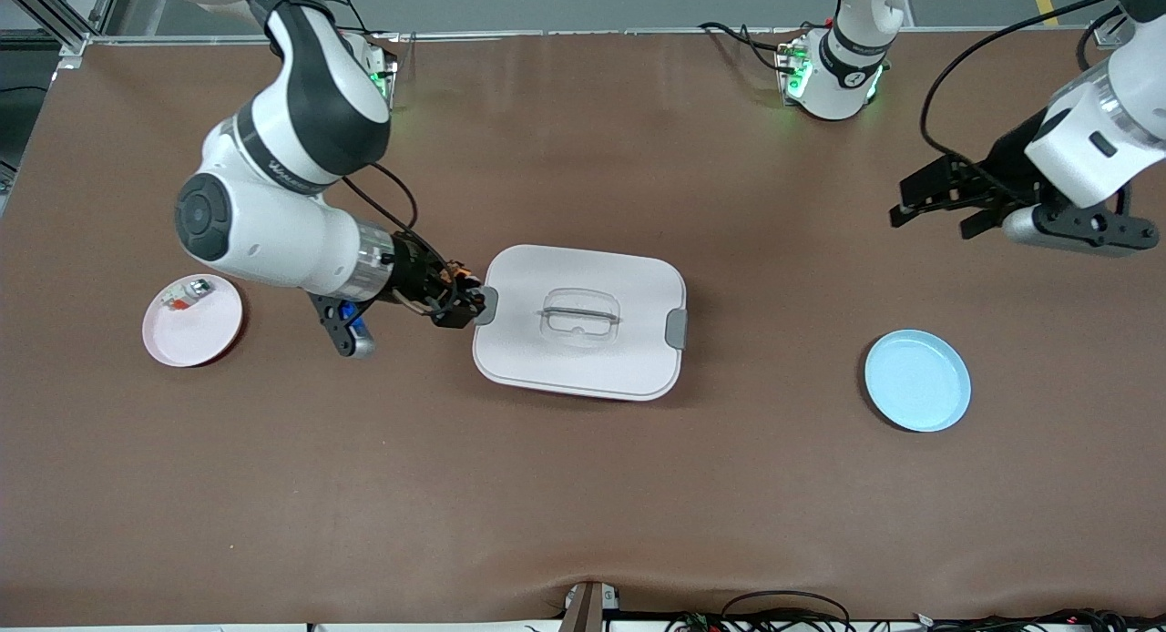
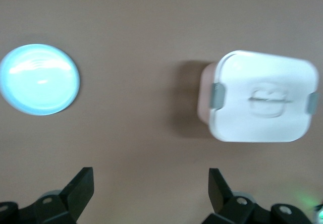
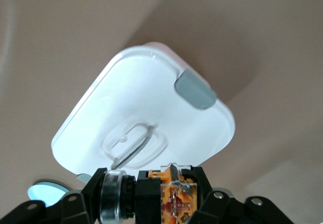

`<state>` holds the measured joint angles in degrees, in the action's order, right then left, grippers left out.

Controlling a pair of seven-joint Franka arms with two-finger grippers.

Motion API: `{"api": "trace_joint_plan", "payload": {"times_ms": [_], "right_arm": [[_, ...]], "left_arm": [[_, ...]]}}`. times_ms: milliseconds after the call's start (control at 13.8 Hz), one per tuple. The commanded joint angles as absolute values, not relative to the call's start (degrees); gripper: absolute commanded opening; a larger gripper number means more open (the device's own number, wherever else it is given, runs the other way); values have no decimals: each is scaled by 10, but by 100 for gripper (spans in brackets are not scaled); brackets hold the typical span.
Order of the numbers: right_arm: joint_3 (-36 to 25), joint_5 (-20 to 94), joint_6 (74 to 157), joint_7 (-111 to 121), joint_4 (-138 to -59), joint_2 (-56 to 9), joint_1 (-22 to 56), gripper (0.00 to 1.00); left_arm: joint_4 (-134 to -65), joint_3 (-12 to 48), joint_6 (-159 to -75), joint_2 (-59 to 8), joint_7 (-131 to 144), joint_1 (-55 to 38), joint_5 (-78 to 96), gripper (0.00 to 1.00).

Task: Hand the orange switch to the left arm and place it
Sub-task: 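Carry the switch over the white box while the left gripper approaches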

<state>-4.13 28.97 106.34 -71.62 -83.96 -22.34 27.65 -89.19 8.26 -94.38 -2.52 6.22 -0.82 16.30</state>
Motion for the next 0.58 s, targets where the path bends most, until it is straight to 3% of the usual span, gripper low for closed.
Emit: {"api": "trace_joint_plan", "payload": {"times_ms": [0,508], "right_arm": [[-47,305,1064,-781,-782,-260,294,0],[-47,306,1085,-890,-716,-298,321,0]], "left_arm": [[-885,92,-975,-45,75,-11,211,100],[-910,100,-1069,-73,125,-47,300,100]]}}
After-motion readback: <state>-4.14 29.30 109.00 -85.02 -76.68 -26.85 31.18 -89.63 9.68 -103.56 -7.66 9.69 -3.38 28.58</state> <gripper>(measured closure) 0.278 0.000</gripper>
